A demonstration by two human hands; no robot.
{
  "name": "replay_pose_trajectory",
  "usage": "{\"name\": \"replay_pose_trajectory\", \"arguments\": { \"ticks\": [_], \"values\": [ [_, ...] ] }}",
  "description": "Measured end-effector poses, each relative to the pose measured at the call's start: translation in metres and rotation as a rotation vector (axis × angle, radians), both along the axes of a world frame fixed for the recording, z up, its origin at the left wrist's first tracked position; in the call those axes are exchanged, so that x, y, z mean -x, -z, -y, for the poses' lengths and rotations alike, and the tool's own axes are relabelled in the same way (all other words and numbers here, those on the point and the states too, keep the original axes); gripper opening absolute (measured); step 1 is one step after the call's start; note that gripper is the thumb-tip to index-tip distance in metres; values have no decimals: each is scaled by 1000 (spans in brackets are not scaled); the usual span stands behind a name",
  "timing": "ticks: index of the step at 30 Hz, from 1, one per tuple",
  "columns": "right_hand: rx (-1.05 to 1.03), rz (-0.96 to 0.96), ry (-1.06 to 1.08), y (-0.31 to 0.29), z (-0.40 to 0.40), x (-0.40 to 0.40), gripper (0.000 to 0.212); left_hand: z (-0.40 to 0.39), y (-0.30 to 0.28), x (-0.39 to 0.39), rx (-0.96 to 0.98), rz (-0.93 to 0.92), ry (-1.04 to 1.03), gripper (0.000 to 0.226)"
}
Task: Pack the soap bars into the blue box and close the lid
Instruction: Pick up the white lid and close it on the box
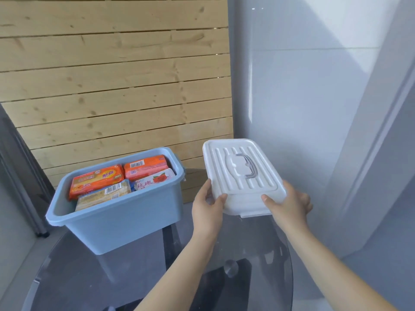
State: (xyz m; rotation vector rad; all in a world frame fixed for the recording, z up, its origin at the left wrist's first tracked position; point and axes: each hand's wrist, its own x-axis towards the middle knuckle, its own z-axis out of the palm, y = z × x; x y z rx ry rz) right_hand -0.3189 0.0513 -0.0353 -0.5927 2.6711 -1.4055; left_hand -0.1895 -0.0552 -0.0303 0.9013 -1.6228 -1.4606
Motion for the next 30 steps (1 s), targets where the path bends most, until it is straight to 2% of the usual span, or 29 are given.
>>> {"name": "replay_pose_trajectory", "arguments": {
  "ticks": [4,7,9,12,14,16,19,21,26,28,30],
  "values": [
    [166,-69,-26,-31,-4,-13,65,2,-38,-17,85,-87,68,40],
    [272,-124,-95,-53,6,-26,65,15,-65,-41,-108,-195,109,30],
    [326,-126,-166,-66,19,-37,65,25,-79,-60,-230,-294,153,34],
    [409,-143,-256,-78,45,-54,63,34,-89,-84,-297,-366,114,42],
    [470,-24,-284,-83,63,-64,69,36,-89,-96,-301,-424,47,42],
    [523,187,-304,-85,82,-76,71,39,-88,-106,-275,-486,-23,41],
    [757,601,-454,-89,105,-102,50,43,-86,-116,-231,-522,-90,45],
    [888,773,-528,-89,120,-118,48,47,-84,-124,-207,-506,-128,48],
    [932,872,-592,-95,144,-117,37,71,-87,-150,-36,-368,-230,56],
    [851,866,-617,-100,153,-109,26,93,-95,-169,37,-311,-375,54],
    [767,861,-644,-103,162,-100,20,120,-102,-189,39,-170,-534,67]
  ]
}}
